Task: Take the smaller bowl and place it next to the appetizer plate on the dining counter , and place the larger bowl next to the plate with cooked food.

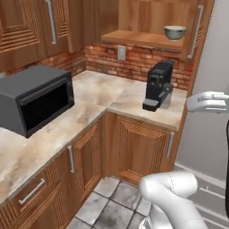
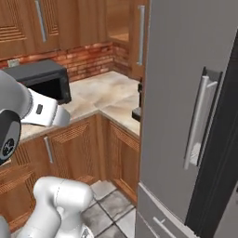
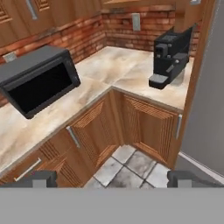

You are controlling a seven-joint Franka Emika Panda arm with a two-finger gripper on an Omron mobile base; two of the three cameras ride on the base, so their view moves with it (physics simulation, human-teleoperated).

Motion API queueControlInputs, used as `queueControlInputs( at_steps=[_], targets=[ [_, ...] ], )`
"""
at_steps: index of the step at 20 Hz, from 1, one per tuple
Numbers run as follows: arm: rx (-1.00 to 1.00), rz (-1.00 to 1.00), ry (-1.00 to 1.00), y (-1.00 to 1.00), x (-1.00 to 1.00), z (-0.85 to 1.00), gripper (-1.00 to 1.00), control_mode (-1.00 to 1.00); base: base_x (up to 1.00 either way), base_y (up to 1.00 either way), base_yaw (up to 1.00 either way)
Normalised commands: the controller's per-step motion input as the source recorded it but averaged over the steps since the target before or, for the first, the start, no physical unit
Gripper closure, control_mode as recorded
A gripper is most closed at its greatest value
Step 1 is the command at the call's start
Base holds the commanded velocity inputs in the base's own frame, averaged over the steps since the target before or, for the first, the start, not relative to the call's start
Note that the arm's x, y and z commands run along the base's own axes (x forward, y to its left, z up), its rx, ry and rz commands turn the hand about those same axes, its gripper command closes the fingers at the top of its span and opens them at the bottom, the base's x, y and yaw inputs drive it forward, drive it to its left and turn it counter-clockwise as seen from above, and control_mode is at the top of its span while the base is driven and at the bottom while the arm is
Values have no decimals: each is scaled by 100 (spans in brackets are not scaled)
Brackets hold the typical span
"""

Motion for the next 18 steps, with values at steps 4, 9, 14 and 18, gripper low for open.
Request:
queueControlInputs(
  at_steps=[4,9,14,18],
  targets=[
    [0,0,0,0,0,0,-100,100,91,32,-41],
    [0,0,0,0,0,0,-100,100,84,42,-40],
    [0,0,0,0,0,0,-100,100,50,10,-40],
    [0,0,0,0,0,0,-100,100,49,7,-41]
  ],
)
